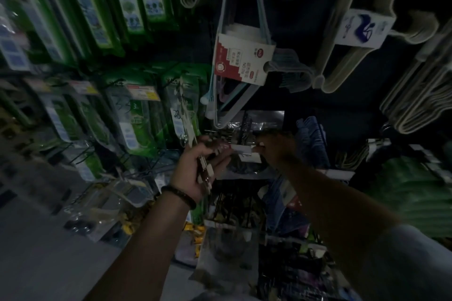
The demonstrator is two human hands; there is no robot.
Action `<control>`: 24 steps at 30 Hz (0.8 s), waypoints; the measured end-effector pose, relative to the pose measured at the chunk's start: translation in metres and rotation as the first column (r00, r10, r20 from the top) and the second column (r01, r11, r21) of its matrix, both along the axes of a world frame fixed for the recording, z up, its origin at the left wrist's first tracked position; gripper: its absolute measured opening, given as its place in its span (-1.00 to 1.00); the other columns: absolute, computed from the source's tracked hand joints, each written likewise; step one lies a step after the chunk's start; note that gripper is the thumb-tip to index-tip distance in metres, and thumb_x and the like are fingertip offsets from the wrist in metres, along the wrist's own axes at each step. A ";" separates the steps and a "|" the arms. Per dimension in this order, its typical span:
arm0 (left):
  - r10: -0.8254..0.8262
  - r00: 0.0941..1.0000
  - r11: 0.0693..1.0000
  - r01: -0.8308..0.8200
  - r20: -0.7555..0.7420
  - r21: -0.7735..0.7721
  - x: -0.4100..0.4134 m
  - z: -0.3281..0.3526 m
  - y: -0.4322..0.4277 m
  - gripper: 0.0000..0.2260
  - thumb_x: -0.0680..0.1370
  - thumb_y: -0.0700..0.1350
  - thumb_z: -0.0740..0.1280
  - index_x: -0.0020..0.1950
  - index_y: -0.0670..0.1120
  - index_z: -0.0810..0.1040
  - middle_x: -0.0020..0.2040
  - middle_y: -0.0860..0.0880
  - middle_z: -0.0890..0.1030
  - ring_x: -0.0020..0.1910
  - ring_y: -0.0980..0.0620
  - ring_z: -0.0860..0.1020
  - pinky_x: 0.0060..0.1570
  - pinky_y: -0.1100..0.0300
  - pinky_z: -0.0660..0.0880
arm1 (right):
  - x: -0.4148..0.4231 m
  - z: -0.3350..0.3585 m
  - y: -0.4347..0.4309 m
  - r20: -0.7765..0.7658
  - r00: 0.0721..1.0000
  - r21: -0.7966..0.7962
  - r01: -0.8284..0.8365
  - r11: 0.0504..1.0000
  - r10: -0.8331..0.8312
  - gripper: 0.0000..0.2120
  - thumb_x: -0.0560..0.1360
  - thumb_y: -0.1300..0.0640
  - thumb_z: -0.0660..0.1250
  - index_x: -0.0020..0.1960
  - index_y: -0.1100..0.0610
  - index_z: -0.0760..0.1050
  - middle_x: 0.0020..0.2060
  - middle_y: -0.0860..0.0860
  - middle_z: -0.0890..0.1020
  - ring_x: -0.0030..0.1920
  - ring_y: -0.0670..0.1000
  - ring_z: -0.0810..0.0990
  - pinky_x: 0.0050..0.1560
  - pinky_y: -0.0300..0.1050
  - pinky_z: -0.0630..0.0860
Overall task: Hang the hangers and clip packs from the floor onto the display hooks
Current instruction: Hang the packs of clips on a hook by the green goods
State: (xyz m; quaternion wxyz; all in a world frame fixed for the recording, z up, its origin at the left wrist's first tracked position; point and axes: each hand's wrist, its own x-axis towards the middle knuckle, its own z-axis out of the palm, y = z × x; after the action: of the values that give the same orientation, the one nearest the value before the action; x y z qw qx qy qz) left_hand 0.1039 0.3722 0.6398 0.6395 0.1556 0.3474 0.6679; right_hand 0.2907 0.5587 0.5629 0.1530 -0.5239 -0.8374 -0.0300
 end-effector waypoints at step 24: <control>-0.118 0.938 0.988 0.145 -0.325 0.059 -0.033 -0.036 -0.072 -0.69 0.64 -0.42 0.19 0.16 -0.18 0.67 -0.05 -0.14 0.75 -0.06 -0.16 0.71 -0.15 0.05 0.68 | -0.080 0.069 -0.194 -0.934 0.256 -0.347 -0.499 0.794 -0.248 -0.82 0.62 0.16 0.42 0.20 0.14 0.52 -0.15 -0.10 0.70 -0.13 -0.11 0.72 -0.17 -0.22 0.59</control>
State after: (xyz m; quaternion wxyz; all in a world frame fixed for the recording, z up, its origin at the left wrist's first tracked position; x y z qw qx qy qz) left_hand 0.0712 0.3006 0.6037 0.6109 0.3112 0.4076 0.6031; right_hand 0.2105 0.3647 0.6315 0.4580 -0.3755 -0.5728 0.5667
